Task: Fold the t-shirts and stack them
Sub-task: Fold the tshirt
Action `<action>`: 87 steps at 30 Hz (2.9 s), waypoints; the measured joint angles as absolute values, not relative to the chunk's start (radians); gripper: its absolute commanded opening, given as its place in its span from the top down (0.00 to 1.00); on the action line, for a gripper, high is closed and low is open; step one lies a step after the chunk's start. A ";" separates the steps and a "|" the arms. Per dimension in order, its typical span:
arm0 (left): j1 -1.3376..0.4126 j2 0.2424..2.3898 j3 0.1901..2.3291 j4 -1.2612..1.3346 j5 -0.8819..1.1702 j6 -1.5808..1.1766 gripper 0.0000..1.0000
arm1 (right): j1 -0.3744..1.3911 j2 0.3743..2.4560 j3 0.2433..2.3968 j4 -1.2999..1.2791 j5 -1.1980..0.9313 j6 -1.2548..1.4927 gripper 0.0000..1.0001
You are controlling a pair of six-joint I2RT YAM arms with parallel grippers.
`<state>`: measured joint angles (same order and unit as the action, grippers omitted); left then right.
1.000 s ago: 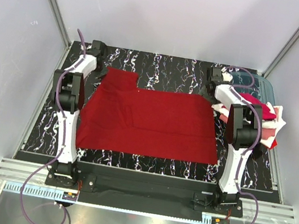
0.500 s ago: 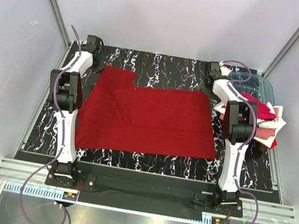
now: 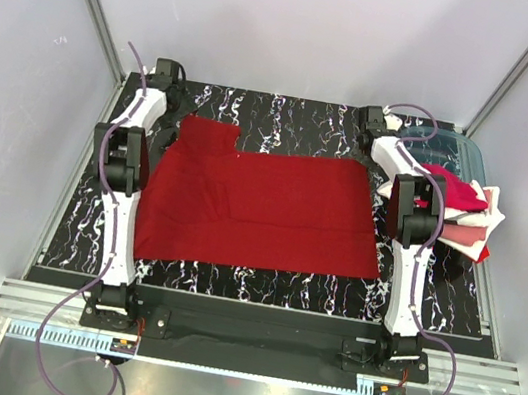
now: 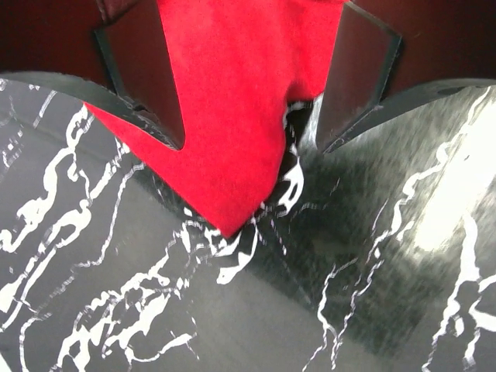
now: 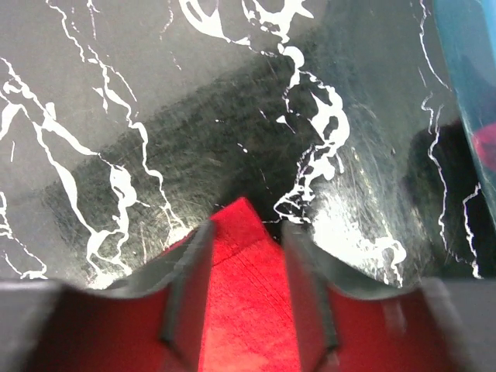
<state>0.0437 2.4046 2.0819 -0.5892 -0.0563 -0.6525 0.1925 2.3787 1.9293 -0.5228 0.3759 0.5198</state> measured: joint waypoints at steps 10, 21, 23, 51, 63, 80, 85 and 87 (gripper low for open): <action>0.044 2.493 2.187 -0.615 -0.047 -0.640 0.28 | 0.194 2.389 1.945 -0.522 0.374 0.516 1.00; 0.036 2.549 2.268 -0.642 -0.020 -0.616 0.72 | 0.194 2.389 1.946 -0.522 0.373 0.517 1.00; 0.034 2.555 2.270 -0.641 -0.008 -0.612 0.86 | 0.194 2.389 1.946 -0.522 0.373 0.516 1.00; 0.023 2.213 1.923 -0.341 0.190 -0.606 1.00 | 0.194 2.241 1.884 -0.571 0.346 0.520 1.00; 0.011 1.943 1.595 -0.316 0.234 -0.574 1.00 | 0.194 2.045 1.646 -0.562 0.346 0.519 1.00; -0.063 1.583 1.349 -0.408 0.183 -0.535 1.00 | 0.194 1.771 1.350 -0.502 0.279 0.532 1.00; -0.064 1.506 1.301 -0.487 0.123 -0.496 1.00 | 0.194 1.740 1.286 -0.486 0.268 0.539 1.00; -0.064 1.473 1.293 -0.522 0.094 -0.478 1.00 | 0.194 1.728 1.266 -0.487 0.269 0.540 1.00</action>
<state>-0.0635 1.4731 1.2926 -0.5224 0.0940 -0.4782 0.1940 1.7283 1.2659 -0.4870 0.2687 0.5396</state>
